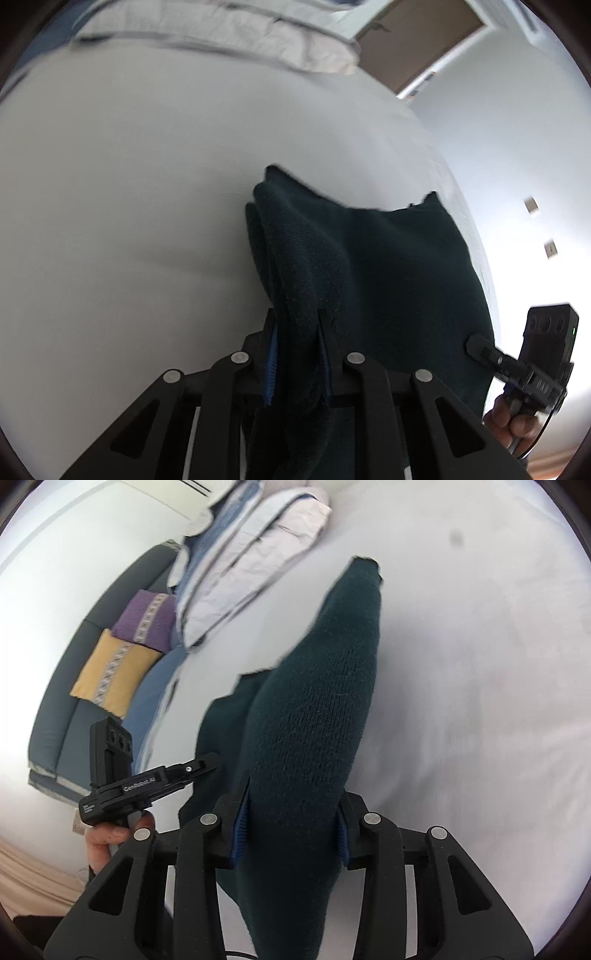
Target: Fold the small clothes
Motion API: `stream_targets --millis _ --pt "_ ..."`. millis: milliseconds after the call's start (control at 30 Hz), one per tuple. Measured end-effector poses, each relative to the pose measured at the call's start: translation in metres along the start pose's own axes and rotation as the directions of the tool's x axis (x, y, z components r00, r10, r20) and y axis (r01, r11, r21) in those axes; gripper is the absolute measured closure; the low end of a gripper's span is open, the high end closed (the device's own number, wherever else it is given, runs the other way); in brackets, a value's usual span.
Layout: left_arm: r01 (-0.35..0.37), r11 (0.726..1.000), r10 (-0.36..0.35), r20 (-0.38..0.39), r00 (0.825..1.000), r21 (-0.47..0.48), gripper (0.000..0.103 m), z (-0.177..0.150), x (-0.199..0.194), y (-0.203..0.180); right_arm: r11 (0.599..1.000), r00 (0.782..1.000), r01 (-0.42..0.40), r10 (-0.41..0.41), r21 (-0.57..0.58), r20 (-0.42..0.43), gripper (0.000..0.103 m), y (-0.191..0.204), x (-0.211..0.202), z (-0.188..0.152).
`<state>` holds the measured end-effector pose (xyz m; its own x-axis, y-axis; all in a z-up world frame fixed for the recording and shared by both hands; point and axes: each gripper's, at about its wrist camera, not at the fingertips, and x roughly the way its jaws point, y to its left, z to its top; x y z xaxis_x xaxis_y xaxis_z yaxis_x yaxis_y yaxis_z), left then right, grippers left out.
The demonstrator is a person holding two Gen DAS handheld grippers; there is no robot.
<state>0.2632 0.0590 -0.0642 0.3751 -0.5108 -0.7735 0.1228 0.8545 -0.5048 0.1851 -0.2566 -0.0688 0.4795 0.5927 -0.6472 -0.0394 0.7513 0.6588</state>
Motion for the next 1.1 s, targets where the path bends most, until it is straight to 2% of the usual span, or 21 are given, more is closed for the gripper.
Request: stream_targets --millis 167,300,400,467,533,567,600,667,833,967,1033,1100 --pt "0.039 0.997 -0.041 0.037 0.998 0.071 0.083 -0.053 -0.045 -0.045 0.999 0.998 -0.048 0.048 -0.008 0.039 0.068 0.009 -0.07 -0.045" --pt "0.038 0.989 -0.042 0.024 0.999 0.141 0.083 -0.1 -0.053 -0.077 0.999 0.997 -0.051 0.052 -0.006 0.053 0.068 -0.002 -0.114 -0.094" --pt "0.043 0.987 -0.043 -0.007 0.999 0.152 0.083 -0.134 -0.043 -0.082 0.997 0.997 -0.057 0.055 0.044 0.053 0.068 -0.024 -0.132 -0.129" --pt "0.033 0.991 -0.028 -0.038 0.999 0.13 0.083 -0.149 -0.023 -0.079 0.997 0.999 -0.024 0.021 0.077 0.038 0.068 -0.047 -0.132 -0.154" --pt "-0.026 0.993 0.034 -0.073 0.997 0.112 0.083 -0.163 0.005 -0.069 0.989 1.0 0.009 -0.01 0.149 0.004 0.067 -0.076 -0.123 -0.173" --pt "-0.041 0.995 0.048 -0.076 0.996 0.093 0.08 -0.17 0.018 -0.06 0.983 1.0 0.026 -0.024 0.18 -0.01 0.063 -0.092 -0.116 -0.184" --pt "-0.02 0.998 0.025 -0.071 0.997 0.067 0.078 -0.173 0.022 -0.055 0.977 0.999 -0.028 0.023 0.212 0.027 0.063 -0.105 -0.116 -0.193" --pt "-0.004 0.999 0.005 -0.058 0.998 0.034 0.075 -0.175 0.021 -0.05 0.975 0.995 -0.082 0.067 0.206 0.08 0.063 -0.111 -0.122 -0.202" --pt "-0.016 0.999 0.017 -0.027 0.999 0.041 0.073 -0.183 0.009 -0.052 0.981 0.997 -0.022 0.007 0.195 0.077 0.059 -0.095 -0.129 -0.201" --pt "-0.053 0.997 0.051 0.044 0.998 0.063 0.072 -0.19 -0.015 -0.051 0.975 0.991 0.011 -0.041 0.222 0.13 0.057 -0.101 -0.158 -0.205" --pt "-0.08 0.993 0.073 0.082 0.994 0.081 0.066 -0.195 -0.028 -0.055 0.97 0.983 0.035 -0.076 0.239 0.164 0.057 -0.107 -0.183 -0.211" --pt "-0.127 0.986 0.109 0.153 0.982 0.106 0.057 -0.201 -0.05 -0.062 0.967 0.974 0.036 -0.091 0.252 0.208 0.057 -0.106 -0.205 -0.215"
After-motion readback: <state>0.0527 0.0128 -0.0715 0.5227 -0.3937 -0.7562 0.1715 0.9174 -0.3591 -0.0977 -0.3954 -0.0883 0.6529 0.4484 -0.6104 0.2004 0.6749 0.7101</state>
